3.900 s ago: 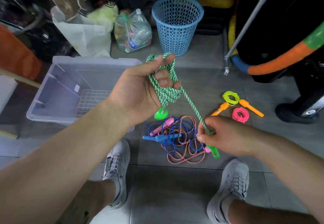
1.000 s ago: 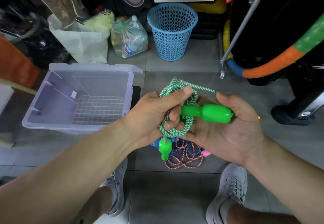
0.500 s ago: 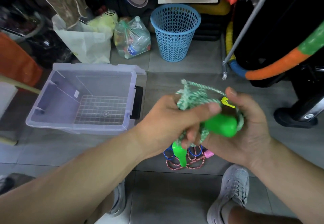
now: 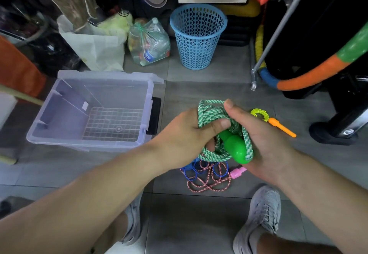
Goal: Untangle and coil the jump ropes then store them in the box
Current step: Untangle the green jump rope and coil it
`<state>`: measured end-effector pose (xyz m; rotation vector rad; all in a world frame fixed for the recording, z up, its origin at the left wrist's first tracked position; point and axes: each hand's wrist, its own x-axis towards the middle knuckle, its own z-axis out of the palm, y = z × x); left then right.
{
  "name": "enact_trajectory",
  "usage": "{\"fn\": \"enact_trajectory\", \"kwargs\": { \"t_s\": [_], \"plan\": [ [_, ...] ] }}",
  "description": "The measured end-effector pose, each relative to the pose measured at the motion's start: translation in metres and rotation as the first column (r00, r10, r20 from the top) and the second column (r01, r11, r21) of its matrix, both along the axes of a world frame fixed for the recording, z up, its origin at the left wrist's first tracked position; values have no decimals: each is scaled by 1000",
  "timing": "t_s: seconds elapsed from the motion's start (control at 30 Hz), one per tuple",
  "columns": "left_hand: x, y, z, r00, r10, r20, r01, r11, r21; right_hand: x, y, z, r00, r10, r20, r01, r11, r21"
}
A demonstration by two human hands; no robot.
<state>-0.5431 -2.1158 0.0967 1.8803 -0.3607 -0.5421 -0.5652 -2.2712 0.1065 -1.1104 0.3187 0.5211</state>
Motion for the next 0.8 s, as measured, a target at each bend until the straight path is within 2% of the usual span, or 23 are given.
{"fn": "enact_trajectory", "kwargs": {
  "t_s": [0.17, 0.23, 0.37, 0.43, 0.57, 0.67, 0.73, 0.8],
  "plan": [
    [2, 5, -7, 999, -50, -19, 52, 992, 113, 0, -3, -11, 998, -43, -53, 40, 998, -58],
    [2, 5, -7, 999, -29, -16, 31, 994, 109, 1, -3, -15, 998, -57, -32, 54, 995, -80],
    [5, 7, -3, 997, -9, 77, 0, 993, 120, 5, -9, -16, 997, -65, -42, 67, 996, 56],
    [9, 8, -4, 998, 14, 62, -21, 995, 101, 6, -14, -17, 1000, -17, -2, 17, 998, 54],
    [14, 10, -9, 989, 139, -48, -138, 990, 28, 1, -22, -18, 967, 193, 166, -174, 977, -121],
    [15, 11, -8, 973, 203, -113, -206, 979, -8, -6, -24, -15, 875, 400, 273, -312, 897, -314],
    [14, 10, -7, 969, 214, -126, -218, 976, -22, -9, -21, -12, 827, 486, 284, -319, 820, -475],
    [14, 9, -10, 961, 233, -151, -242, 969, -40, -14, -17, -14, 815, 513, 270, -255, 735, -628]
  ]
}}
